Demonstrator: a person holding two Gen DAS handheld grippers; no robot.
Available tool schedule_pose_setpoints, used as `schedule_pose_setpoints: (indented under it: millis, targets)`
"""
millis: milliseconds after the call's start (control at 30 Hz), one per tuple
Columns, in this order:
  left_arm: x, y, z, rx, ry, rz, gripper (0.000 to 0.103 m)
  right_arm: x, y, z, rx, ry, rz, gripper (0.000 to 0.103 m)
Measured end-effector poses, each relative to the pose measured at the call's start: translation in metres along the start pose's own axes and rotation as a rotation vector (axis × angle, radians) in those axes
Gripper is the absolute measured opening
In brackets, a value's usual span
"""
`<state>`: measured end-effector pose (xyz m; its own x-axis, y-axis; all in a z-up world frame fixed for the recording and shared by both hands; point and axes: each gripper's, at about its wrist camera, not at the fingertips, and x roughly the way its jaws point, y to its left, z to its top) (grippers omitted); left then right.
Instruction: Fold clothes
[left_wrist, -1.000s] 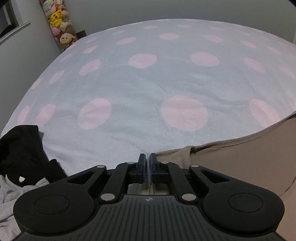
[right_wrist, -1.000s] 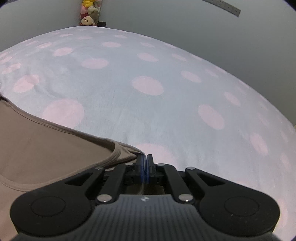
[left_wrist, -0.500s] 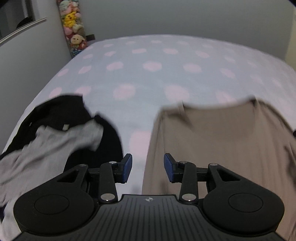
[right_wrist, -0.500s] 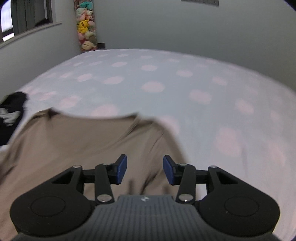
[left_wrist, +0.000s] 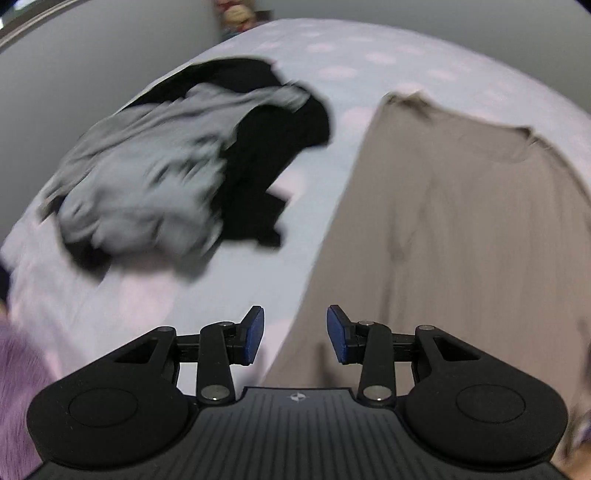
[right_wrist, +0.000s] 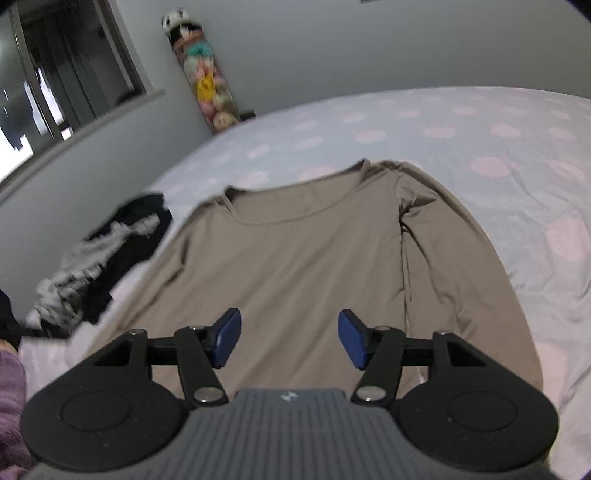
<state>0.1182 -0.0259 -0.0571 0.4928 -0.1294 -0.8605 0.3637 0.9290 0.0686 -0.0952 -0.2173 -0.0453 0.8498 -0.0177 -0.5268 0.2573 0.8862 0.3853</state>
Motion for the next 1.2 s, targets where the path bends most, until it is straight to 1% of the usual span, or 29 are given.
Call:
schedule_pose_setpoints:
  millis: [33,67,133,200,267,333,367,400,533,633,700,833,967,1200]
  targets:
    - [0.003,0.002,-0.008,-0.010,0.009,0.024,0.035,-0.003,-0.004,0.000,0.026,-0.025,0.019,0.064]
    - [0.006,0.004,-0.014,-0.027,0.018,0.017,0.035,-0.006,-0.009,0.001,0.051,-0.048,0.034,0.065]
    - [0.012,0.007,-0.026,-0.062,0.036,0.001,0.033,-0.004,-0.015,0.001,0.104,-0.051,0.036,0.066]
    - [0.017,0.008,-0.036,-0.080,0.048,-0.012,0.025,-0.002,-0.020,0.001,0.147,-0.045,0.034,0.066]
    - [0.022,0.005,-0.043,-0.061,0.037,-0.016,0.020,0.003,-0.021,0.002,0.168,-0.031,0.029,0.065]
    - [0.023,0.001,-0.045,-0.047,0.017,-0.014,0.009,0.007,-0.018,0.001,0.159,-0.018,0.021,0.065]
    - [0.023,0.000,-0.046,-0.043,0.008,-0.014,0.003,0.008,-0.016,0.001,0.150,-0.014,0.019,0.065]
    - [0.023,-0.001,-0.046,-0.046,0.002,-0.015,0.000,0.009,-0.014,0.001,0.139,-0.013,0.017,0.065]
    - [0.020,0.000,-0.048,-0.068,-0.023,-0.020,0.000,0.010,-0.010,0.000,0.121,-0.013,0.006,0.065]
    - [0.010,0.001,-0.044,-0.078,-0.063,-0.025,0.000,0.013,-0.013,-0.001,0.129,-0.003,0.001,0.065]
    - [0.000,0.004,-0.035,-0.088,-0.095,-0.024,0.000,0.015,-0.015,-0.001,0.140,0.006,0.001,0.065]
    - [-0.020,0.009,-0.006,-0.102,-0.157,-0.043,0.000,0.018,-0.017,-0.002,0.150,0.026,-0.002,0.065]
    - [-0.035,0.009,0.034,-0.081,-0.223,-0.029,0.000,0.021,-0.018,-0.003,0.153,0.042,-0.011,0.065]
    - [-0.052,0.036,0.097,-0.114,-0.350,0.023,0.000,0.026,-0.021,-0.004,0.170,0.070,-0.031,0.065]
